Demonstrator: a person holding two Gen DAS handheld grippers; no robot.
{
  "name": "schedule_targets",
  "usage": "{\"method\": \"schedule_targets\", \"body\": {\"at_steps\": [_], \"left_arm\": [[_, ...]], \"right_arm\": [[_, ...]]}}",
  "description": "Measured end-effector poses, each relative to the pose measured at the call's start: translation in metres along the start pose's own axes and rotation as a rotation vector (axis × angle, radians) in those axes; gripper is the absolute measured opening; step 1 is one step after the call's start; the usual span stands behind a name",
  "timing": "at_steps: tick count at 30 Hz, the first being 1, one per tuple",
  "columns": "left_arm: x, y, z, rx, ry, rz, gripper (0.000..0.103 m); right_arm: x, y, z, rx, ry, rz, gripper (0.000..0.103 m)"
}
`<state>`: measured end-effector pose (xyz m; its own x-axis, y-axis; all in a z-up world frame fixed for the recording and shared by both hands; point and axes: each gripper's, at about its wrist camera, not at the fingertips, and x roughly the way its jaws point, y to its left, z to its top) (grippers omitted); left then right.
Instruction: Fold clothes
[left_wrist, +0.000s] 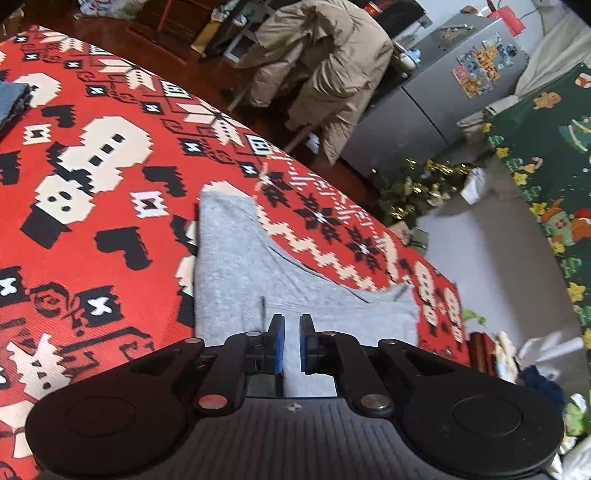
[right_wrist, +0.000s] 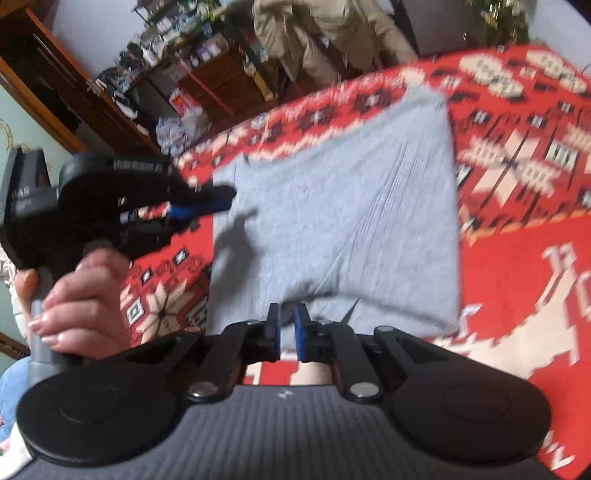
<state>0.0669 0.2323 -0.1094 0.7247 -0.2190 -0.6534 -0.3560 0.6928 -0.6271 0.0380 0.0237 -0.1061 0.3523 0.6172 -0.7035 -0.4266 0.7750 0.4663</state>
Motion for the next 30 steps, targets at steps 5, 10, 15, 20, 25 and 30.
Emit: {"method": "schedule_targets", "body": {"at_steps": [5, 10, 15, 20, 25, 30], "left_arm": [[0.003, -0.025, -0.017, 0.090, 0.023, -0.062, 0.004], [0.018, -0.048, -0.039, 0.184, 0.070, -0.062, 0.004], [0.027, -0.050, -0.043, 0.193, 0.093, -0.053, 0.004], [0.038, -0.043, -0.044, 0.191, 0.117, -0.010, 0.004], [0.049, -0.030, -0.038, 0.140, 0.149, 0.020, 0.004], [0.053, -0.026, -0.038, 0.142, 0.151, 0.029, 0.003]], "right_arm": [[-0.018, -0.018, 0.009, 0.040, -0.109, -0.095, 0.017], [-0.017, -0.034, 0.005, 0.060, -0.136, -0.252, 0.017], [-0.025, -0.039, 0.014, 0.075, -0.174, -0.256, 0.016], [-0.015, -0.055, 0.064, 0.110, -0.186, -0.237, 0.003], [0.026, -0.072, 0.119, 0.083, -0.169, -0.228, 0.003], [0.084, -0.093, 0.153, 0.032, -0.087, -0.343, 0.000]]}}
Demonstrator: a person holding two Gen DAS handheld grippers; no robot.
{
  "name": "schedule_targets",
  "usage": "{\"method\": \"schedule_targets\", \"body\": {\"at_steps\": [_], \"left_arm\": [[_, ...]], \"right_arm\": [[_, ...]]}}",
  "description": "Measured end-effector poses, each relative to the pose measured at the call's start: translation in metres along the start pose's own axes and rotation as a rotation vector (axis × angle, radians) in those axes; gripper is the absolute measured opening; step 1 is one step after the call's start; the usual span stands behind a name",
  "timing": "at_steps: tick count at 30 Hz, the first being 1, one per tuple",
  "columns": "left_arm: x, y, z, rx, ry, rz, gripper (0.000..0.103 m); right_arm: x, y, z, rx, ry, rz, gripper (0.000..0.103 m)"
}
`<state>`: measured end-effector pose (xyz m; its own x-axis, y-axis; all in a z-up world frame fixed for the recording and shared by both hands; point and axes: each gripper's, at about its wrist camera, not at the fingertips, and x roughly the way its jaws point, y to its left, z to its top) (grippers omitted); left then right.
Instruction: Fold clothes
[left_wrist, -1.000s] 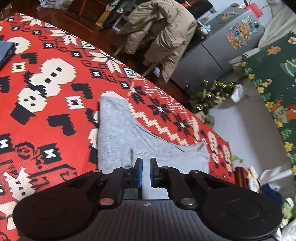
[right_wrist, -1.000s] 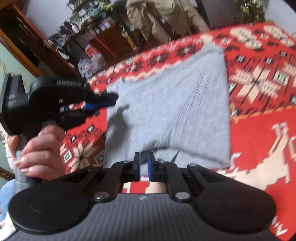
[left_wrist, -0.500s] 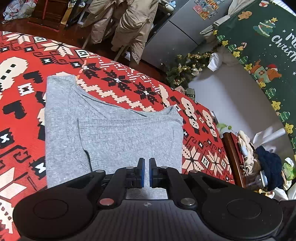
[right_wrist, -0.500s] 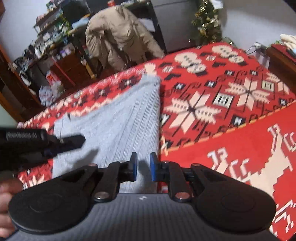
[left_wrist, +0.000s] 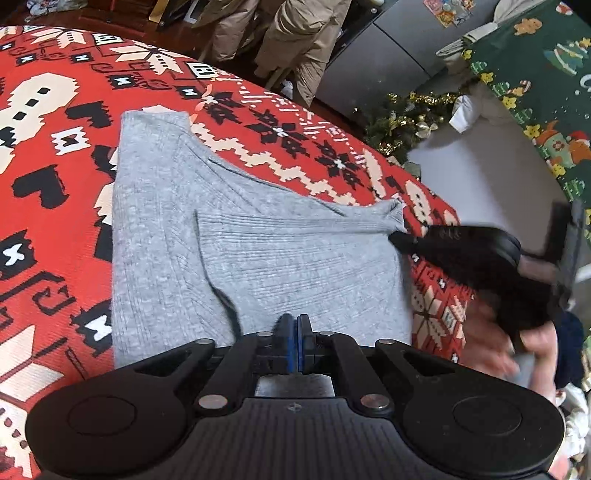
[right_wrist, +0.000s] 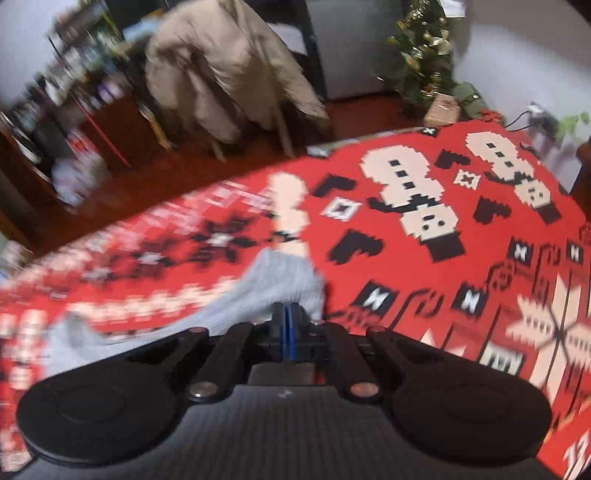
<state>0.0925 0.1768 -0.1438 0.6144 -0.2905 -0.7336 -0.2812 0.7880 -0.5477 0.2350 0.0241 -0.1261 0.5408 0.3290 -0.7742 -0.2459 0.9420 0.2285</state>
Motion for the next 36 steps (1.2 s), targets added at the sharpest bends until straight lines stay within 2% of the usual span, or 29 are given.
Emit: {"method": "schedule_targets", "body": {"at_steps": [5, 7, 13, 17, 20, 23, 25, 27, 29, 32, 36], "left_arm": [[0.001, 0.003, 0.001, -0.022, 0.006, -0.014, 0.002], [0.001, 0.007, 0.003, -0.046, 0.017, -0.027, 0.002], [-0.012, 0.010, 0.009, -0.075, -0.014, -0.040, 0.003], [-0.025, 0.016, 0.016, -0.092, -0.059, -0.055, 0.002], [-0.029, 0.026, 0.023, -0.127, -0.082, -0.051, 0.003], [-0.026, 0.041, 0.027, -0.195, -0.071, -0.038, 0.002], [-0.027, 0.050, 0.028, -0.235, -0.066, -0.050, 0.002], [-0.032, 0.053, 0.030, -0.246, -0.082, -0.049, 0.002], [-0.036, 0.053, 0.032, -0.242, -0.100, -0.042, 0.002], [-0.039, 0.055, 0.035, -0.242, -0.104, -0.036, 0.002], [-0.041, 0.054, 0.037, -0.226, -0.091, -0.029, 0.004]], "right_arm": [[0.002, -0.007, 0.025, 0.023, -0.023, -0.016, 0.002], [-0.003, -0.012, 0.029, 0.034, -0.022, 0.003, 0.002], [-0.016, -0.009, 0.009, 0.005, 0.020, 0.038, 0.003], [-0.005, -0.005, 0.012, 0.012, 0.037, -0.006, 0.003], [-0.021, 0.004, 0.011, 0.018, 0.011, 0.066, 0.004], [-0.030, 0.020, -0.004, -0.043, 0.020, 0.112, 0.008], [-0.020, 0.032, -0.011, -0.089, 0.038, 0.088, 0.008], [-0.008, 0.035, -0.006, -0.074, 0.041, 0.083, 0.001], [0.001, 0.035, 0.002, -0.033, 0.050, 0.087, 0.002], [-0.013, 0.036, 0.010, 0.007, 0.021, 0.109, 0.007], [-0.061, 0.034, -0.009, -0.045, -0.026, 0.110, 0.009]]}}
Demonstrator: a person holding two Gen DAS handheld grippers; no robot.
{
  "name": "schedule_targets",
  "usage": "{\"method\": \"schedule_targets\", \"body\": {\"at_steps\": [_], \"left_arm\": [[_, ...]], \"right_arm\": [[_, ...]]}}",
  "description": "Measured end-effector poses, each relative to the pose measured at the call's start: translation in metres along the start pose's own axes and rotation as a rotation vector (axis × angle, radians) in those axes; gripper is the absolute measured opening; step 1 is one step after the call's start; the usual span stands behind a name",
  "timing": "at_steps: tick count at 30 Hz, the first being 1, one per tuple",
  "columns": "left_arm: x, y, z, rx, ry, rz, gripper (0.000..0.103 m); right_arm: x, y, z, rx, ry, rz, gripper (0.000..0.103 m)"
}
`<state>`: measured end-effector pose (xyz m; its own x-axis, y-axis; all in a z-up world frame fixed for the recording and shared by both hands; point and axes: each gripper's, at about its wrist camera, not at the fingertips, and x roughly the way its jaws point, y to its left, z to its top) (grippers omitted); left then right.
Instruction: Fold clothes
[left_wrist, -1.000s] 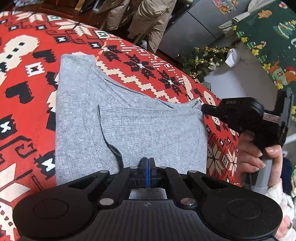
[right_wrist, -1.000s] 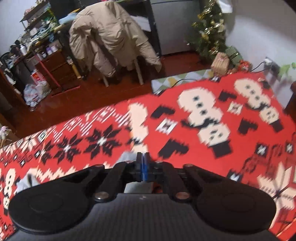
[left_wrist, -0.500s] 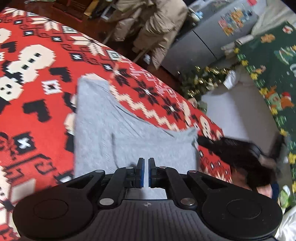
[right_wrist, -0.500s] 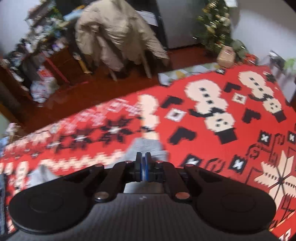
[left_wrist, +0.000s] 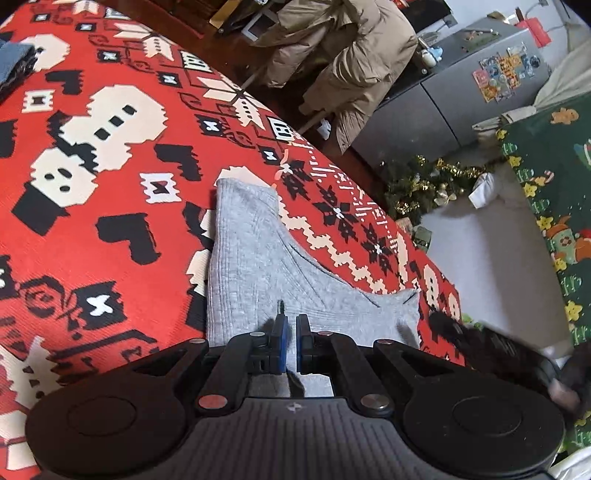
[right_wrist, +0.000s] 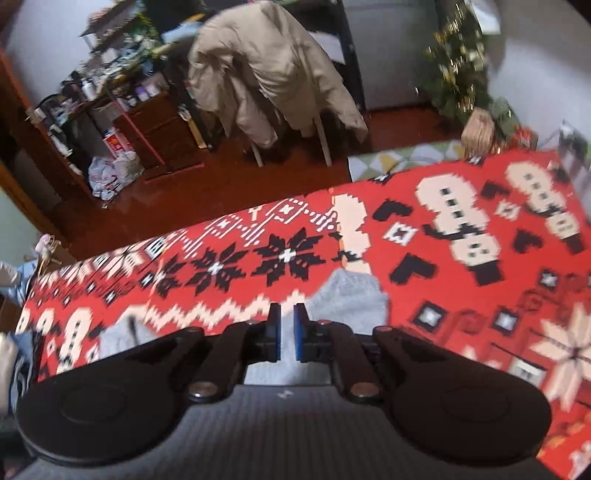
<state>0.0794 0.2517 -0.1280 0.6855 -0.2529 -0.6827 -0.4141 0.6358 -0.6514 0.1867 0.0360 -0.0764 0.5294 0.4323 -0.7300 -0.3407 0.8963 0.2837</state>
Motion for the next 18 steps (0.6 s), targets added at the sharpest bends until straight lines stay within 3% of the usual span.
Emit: {"method": "schedule_targets", "body": {"at_steps": [3, 7, 12, 15, 18], "left_arm": [[-0.001, -0.005, -0.003, 0.022, 0.010, 0.000, 0.005], [-0.004, -0.011, -0.007, 0.051, 0.005, -0.001, 0.005], [-0.003, -0.009, -0.004, 0.056, -0.005, -0.013, 0.005], [0.003, -0.004, -0.002, 0.035, 0.008, -0.012, 0.005], [0.006, 0.000, -0.001, 0.016, 0.019, -0.011, 0.005]], "right_arm": [[-0.018, -0.003, -0.026, -0.012, 0.024, -0.009, 0.009], [0.001, -0.011, -0.040, -0.034, 0.055, -0.098, 0.007], [0.018, -0.036, -0.018, 0.098, 0.057, -0.061, 0.007], [0.022, -0.036, -0.005, 0.066, 0.030, -0.077, 0.008], [0.037, -0.035, -0.003, 0.044, 0.067, -0.103, 0.005]]}}
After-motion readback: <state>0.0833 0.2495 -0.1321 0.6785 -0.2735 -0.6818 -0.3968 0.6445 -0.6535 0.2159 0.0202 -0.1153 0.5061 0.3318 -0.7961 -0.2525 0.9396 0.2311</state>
